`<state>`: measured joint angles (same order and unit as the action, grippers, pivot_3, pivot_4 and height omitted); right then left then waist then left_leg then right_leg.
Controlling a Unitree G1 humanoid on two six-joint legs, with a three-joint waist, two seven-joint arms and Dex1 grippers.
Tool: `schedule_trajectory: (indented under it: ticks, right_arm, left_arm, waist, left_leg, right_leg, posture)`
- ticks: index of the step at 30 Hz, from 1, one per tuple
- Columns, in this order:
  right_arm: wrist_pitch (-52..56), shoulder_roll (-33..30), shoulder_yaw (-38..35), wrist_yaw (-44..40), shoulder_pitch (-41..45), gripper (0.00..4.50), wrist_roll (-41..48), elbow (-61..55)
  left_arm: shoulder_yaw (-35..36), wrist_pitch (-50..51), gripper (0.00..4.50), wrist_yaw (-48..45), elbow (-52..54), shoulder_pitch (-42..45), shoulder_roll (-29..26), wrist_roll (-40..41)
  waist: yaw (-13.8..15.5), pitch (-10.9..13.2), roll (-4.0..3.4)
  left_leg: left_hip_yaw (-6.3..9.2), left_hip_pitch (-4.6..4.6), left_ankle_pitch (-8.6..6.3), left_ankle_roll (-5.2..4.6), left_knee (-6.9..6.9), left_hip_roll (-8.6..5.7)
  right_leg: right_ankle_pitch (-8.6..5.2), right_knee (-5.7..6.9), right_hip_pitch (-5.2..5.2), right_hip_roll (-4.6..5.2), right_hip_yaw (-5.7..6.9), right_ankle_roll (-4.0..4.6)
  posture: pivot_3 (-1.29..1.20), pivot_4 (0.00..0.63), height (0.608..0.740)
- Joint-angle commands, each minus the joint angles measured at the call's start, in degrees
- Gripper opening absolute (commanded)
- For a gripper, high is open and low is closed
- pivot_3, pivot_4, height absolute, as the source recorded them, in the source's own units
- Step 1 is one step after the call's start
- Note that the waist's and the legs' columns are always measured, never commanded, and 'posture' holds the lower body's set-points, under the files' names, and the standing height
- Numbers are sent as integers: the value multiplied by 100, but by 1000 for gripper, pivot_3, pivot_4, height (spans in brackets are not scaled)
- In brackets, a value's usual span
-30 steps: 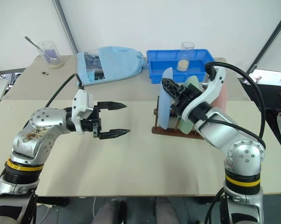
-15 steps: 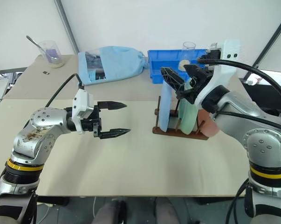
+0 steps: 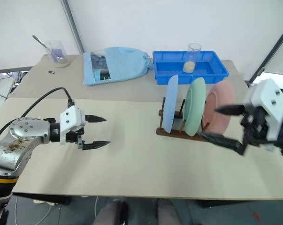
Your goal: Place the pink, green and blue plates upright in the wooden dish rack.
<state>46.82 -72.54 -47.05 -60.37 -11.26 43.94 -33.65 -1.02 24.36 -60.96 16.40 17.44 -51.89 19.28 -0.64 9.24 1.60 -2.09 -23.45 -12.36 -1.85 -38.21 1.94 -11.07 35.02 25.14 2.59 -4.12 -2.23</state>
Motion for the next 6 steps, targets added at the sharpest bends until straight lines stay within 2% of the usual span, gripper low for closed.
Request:
schedule_trajectory:
  ticks: [1,6]
  right_arm:
    - [-652,135,-486,-752,-435,4476,-891,115]
    - [-1374,290,-93,-898,-607,4476,-1648,391]
  left_arm:
    - [248,54,4500,36,247,-90,-139,38]
    - [292,110,4500,-20,231,-136,-113,144]
  waist:
    - [-2,1,2]
    - [-10,2,4]
  left_leg:
    - [0,4,0,0,-3,1]
    - [-8,9,-1,2,-3,-1]
  right_leg:
    - [0,0,-3,0,1,0]
    - [-1,1,0,-1,1,1]
  posture:
    - [0,150,740]
    - [0,150,740]
